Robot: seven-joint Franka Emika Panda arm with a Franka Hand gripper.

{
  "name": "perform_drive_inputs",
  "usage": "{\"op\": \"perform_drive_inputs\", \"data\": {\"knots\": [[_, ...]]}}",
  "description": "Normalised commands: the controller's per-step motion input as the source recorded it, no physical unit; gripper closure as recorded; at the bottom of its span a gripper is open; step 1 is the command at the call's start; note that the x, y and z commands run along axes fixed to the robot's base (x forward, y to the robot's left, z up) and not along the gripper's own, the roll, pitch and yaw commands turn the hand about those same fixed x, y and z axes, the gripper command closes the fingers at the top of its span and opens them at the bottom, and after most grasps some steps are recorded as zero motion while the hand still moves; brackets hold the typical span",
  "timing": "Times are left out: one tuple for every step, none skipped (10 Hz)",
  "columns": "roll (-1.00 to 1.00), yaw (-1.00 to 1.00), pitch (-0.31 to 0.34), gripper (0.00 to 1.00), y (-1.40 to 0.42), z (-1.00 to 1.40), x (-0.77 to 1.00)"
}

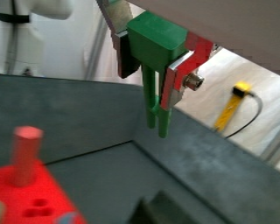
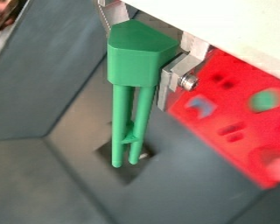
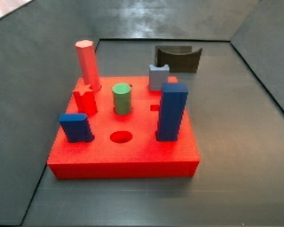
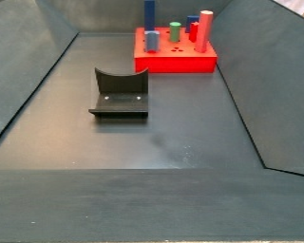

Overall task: Pick up the 3 prong object. Move up. Place the 3 prong object on the fixture. Regrasp the 3 prong object. Move to above the board. Insert the 3 prong object.
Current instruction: Move to above the board, then insert the 3 prong object.

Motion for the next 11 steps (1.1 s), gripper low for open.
{"op": "perform_drive_inputs", "data": {"knots": [[-1.00,-0.06,-0.112,1.00,-0.69,0.21,-0.89],[-1.00,-0.06,-0.114,1.00,-0.52,0.16,-0.71],[-1.00,-0.07,-0.116,1.00,-0.23,0.08,-0.40],[-1.00,-0.07,-0.109,1.00,-0.11,0.03,-0.24],[-1.00,-0.08,-0.105,1.00,-0.06,0.03,-0.16],[-1.00,-0.08,-0.111,1.00,-0.02,0.01,-0.12],[-0.92,-0.07,-0.115,1.00,0.01,0.01,-0.09],[-0.69,-0.05,-0.102,1.00,0.04,0.00,-0.08],[-0.41,-0.02,-0.084,1.00,0.03,0.00,-0.07],[-0.30,-0.02,-0.072,1.00,0.02,0.00,-0.06],[0.00,0.00,-0.020,1.00,0.00,0.00,0.00]]}}
